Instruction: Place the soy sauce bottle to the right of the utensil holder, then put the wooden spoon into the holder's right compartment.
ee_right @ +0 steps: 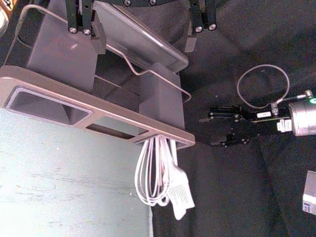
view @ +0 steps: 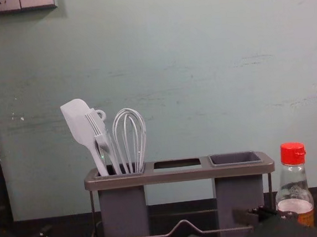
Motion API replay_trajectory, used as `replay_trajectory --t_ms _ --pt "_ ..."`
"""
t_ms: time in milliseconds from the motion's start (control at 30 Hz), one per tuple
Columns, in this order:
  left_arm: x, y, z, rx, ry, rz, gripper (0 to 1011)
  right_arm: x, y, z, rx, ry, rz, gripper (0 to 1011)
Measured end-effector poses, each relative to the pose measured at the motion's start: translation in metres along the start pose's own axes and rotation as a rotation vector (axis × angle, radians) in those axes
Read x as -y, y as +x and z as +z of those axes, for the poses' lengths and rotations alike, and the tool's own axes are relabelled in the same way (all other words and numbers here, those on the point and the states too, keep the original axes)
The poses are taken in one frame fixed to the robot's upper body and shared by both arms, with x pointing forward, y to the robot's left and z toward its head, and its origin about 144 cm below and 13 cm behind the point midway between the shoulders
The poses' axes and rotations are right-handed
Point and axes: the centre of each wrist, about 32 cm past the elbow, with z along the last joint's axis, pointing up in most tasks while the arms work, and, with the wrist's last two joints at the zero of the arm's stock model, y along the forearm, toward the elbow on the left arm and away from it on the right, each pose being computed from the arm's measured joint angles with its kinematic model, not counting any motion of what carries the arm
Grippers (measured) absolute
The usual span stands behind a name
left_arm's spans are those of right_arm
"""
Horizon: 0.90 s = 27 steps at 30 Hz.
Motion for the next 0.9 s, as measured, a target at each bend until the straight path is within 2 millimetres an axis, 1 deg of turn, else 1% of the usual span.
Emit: replay_trajectory --t_ms 167,333,400,500,600,700,767,900 --pt "0.0 0.0 0.0 0.0 0.0 0.0 1000 -0.002 -0.004 0.002 -0.011 -0.036 -0.003 1000" --pt "0.0 0.0 0.0 0.0 0.0 0.0 1000 -0.003 -0.008 0.015 -0.057 -0.112 0.001 1000" --pt "0.0 0.0 0.0 0.0 0.0 0.0 1000 -0.004 -0.009 0.022 -0.072 -0.143 0.003 1000" --pt "0.0 0.0 0.0 0.0 0.0 0.0 1000 -0.007 -0.012 0.039 -0.091 -0.23 0.011 1000" --pt "0.0 0.0 0.0 0.0 0.0 0.0 1000 -0.009 -0.014 0.052 -0.086 -0.282 0.018 1000" --pt "0.0 0.0 0.0 0.0 0.0 0.0 1000 -0.013 -0.015 0.061 -0.081 -0.332 0.015 1000" --pt "0.0 0.0 0.0 0.0 0.0 0.0 1000 -0.018 -0.014 0.07 -0.087 -0.397 0.004 1000" --pt "0.0 0.0 0.0 0.0 0.0 0.0 1000 -0.027 -0.008 0.08 -0.127 -0.491 -0.005 1000"
